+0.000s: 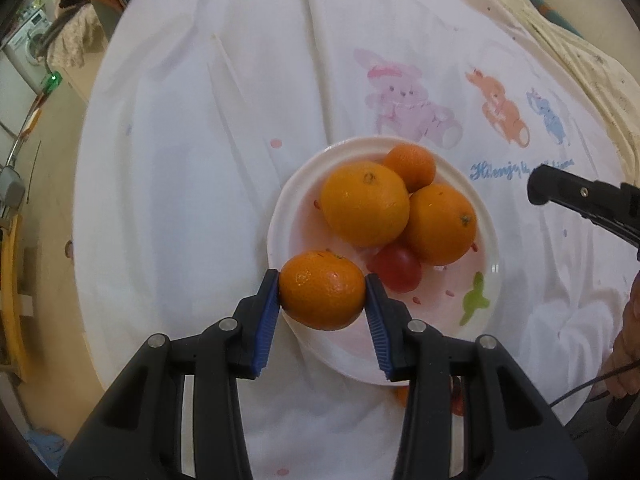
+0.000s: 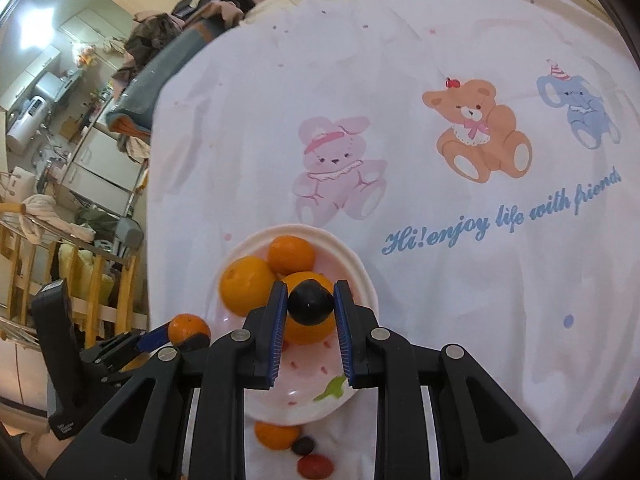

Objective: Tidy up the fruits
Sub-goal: 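Place the tangerine on the pink plate with the left gripper while the right gripper places the plum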

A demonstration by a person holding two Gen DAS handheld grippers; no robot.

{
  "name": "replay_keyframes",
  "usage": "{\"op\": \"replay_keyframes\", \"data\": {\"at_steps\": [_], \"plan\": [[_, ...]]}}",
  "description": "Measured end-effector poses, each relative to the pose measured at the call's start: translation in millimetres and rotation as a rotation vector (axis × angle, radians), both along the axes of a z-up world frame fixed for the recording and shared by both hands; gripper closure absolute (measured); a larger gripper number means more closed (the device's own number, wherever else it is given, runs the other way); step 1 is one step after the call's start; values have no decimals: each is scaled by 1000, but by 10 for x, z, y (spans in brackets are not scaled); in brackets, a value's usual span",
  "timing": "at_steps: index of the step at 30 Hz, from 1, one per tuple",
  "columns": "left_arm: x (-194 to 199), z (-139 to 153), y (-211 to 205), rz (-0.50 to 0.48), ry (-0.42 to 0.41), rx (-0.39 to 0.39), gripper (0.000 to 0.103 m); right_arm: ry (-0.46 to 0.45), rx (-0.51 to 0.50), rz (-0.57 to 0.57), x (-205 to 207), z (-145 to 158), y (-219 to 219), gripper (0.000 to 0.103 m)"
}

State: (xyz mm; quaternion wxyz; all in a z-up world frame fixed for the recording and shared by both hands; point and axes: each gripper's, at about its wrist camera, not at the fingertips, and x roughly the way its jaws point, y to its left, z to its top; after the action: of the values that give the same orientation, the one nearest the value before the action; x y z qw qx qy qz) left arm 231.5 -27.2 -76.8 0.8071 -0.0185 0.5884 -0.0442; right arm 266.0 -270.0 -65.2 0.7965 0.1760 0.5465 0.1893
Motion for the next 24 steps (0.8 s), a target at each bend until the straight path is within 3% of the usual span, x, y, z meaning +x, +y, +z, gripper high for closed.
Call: {"op": "replay_keyframes", "data": {"at_steps": [9, 24], "plan": [[68, -174, -71, -7, 44, -8, 65, 67, -47, 12, 39, -338, 40, 78], [112, -261, -90, 0, 55, -7, 64, 89, -40, 6, 8, -401, 33, 76]]}}
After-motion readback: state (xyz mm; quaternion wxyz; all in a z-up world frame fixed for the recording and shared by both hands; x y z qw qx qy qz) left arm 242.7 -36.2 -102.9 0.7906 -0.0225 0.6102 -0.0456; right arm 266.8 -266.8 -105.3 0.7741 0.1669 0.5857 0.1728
